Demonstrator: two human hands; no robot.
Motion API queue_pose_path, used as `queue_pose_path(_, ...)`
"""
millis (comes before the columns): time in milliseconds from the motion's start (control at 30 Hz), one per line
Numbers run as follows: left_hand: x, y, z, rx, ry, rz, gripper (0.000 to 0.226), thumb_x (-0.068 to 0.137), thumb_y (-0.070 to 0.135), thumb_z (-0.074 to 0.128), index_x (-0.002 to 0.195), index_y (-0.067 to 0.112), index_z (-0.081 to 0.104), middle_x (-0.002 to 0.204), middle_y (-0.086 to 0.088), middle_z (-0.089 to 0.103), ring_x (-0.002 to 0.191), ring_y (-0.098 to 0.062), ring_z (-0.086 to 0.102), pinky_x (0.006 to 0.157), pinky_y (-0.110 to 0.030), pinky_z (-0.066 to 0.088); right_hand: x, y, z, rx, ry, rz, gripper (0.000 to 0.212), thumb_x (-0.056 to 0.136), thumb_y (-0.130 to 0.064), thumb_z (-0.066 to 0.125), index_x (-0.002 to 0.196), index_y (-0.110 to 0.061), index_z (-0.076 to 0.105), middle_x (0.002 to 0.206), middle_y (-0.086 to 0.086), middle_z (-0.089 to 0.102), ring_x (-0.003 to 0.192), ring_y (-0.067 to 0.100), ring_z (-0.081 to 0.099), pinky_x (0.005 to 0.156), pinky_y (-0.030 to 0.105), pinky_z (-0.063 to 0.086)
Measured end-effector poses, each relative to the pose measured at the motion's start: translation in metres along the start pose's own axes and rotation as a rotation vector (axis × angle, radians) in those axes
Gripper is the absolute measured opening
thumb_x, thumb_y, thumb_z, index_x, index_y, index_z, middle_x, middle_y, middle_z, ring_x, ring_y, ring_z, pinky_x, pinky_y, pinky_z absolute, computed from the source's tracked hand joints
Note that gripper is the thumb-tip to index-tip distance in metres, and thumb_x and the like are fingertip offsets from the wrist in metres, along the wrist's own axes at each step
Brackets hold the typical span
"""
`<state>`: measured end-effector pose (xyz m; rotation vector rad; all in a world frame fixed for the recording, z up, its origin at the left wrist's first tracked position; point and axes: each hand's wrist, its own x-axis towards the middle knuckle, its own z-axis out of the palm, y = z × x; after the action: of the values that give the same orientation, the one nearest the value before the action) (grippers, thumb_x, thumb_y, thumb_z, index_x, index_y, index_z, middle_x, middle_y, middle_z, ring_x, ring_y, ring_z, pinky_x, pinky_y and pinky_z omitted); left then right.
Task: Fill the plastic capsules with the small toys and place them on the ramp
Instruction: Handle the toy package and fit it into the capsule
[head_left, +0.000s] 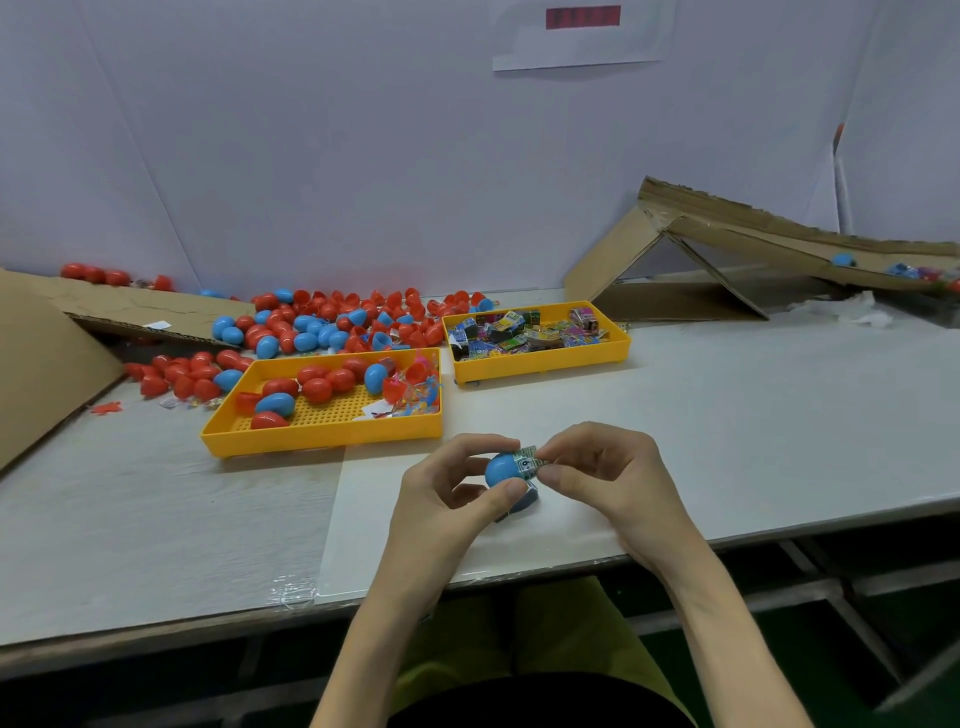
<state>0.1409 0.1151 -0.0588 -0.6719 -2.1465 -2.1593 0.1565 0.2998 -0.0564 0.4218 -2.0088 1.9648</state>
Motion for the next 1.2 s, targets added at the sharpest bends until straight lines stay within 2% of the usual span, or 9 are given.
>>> queue_pose_path(167,0.000,0.001,0.001,0.026,0.009,-0.012,0.025,0.075,0.028,0.078,0.099,0.033,0.074,0.104,0.003,0.073,0.098,-0.026,0.069,0.080,-0.049,0.060,0.000,0.002,0.000,-0.029,0.006,0.000,0.015,0.074,-0.014,0.079,0.082,-0.027,0.078,0.086,0.006,0.075,0.086,0.034,0.067,0.082,0.046,0.055)
queue_pose_path(400,0.000,0.001,0.001,0.045,0.014,0.016,0.025,0.075,0.026,0.085,0.097,0.030,0.074,0.101,0.002,0.073,0.098,-0.025,0.070,0.082,-0.051,0.060,0.000,0.004,0.000,-0.098,-0.002,-0.010,0.019,0.077,-0.008,0.079,0.086,-0.024,0.077,0.090,0.003,0.075,0.087,0.030,0.069,0.081,0.053,0.055)
queue_pose_path(533,-0.001,0.000,0.002,0.032,0.043,0.022,0.024,0.072,0.027,0.081,0.095,0.029,0.075,0.099,0.001,0.074,0.097,-0.025,0.071,0.079,-0.043,0.061,0.000,0.003,0.002,-0.143,0.037,-0.032,0.026,0.077,-0.004,0.081,0.091,-0.026,0.076,0.090,-0.001,0.075,0.078,0.020,0.068,0.072,0.037,0.057)
queue_pose_path(633,-0.001,-0.001,0.003,-0.018,0.083,0.028,0.023,0.071,0.026,0.081,0.093,0.028,0.076,0.097,0.002,0.075,0.093,-0.020,0.073,0.071,-0.027,0.060,0.000,0.003,0.008,-0.290,0.141,-0.080,0.032,0.074,-0.015,0.086,0.096,-0.030,0.068,0.093,-0.012,0.069,0.071,0.012,0.064,0.065,0.021,0.051)
queue_pose_path(733,0.000,-0.002,0.002,-0.056,0.140,0.038,0.024,0.070,0.027,0.081,0.093,0.027,0.075,0.100,0.004,0.076,0.095,-0.016,0.073,0.077,-0.021,0.057,-0.002,0.004,0.017,-0.435,0.264,-0.150,0.031,0.073,-0.025,0.087,0.085,-0.033,0.059,0.083,-0.017,0.064,0.069,0.010,0.064,0.061,0.012,0.049)
queue_pose_path(800,0.001,-0.002,0.000,-0.081,0.166,0.052,0.023,0.072,0.026,0.080,0.095,0.027,0.075,0.102,0.004,0.076,0.098,-0.015,0.072,0.079,-0.020,0.056,-0.004,0.006,0.026,-0.479,0.284,-0.216,0.023,0.078,-0.025,0.084,0.080,-0.033,0.062,0.080,-0.017,0.067,0.071,0.007,0.066,0.063,0.009,0.047)
queue_pose_path(867,0.001,-0.003,-0.001,-0.128,0.207,0.062,0.022,0.075,0.025,0.079,0.096,0.026,0.075,0.102,0.002,0.076,0.099,-0.016,0.072,0.078,-0.020,0.056,-0.006,0.008,0.038,-0.498,0.294,-0.271,0.017,0.081,-0.020,0.080,0.087,-0.032,0.070,0.086,-0.018,0.070,0.076,0.004,0.067,0.068,0.007,0.047)
queue_pose_path(1033,0.002,-0.004,-0.003,-0.274,0.420,0.098,0.021,0.074,0.025,0.078,0.094,0.028,0.075,0.101,-0.003,0.076,0.098,-0.019,0.073,0.076,-0.020,0.056,-0.001,0.013,0.072,-0.493,0.255,-0.302,0.041,0.080,-0.016,0.082,0.118,-0.023,0.070,0.106,-0.016,0.071,0.093,-0.004,0.066,0.078,0.005,0.048)
queue_pose_path(1200,0.004,-0.005,-0.005,-0.383,0.508,0.079,0.022,0.066,0.028,0.081,0.088,0.028,0.075,0.098,-0.005,0.076,0.098,-0.019,0.073,0.076,-0.021,0.056,0.005,0.015,0.095,-0.561,0.364,-0.361,0.039,0.078,-0.018,0.082,0.116,-0.017,0.072,0.108,-0.009,0.073,0.101,-0.004,0.064,0.087,0.005,0.047)
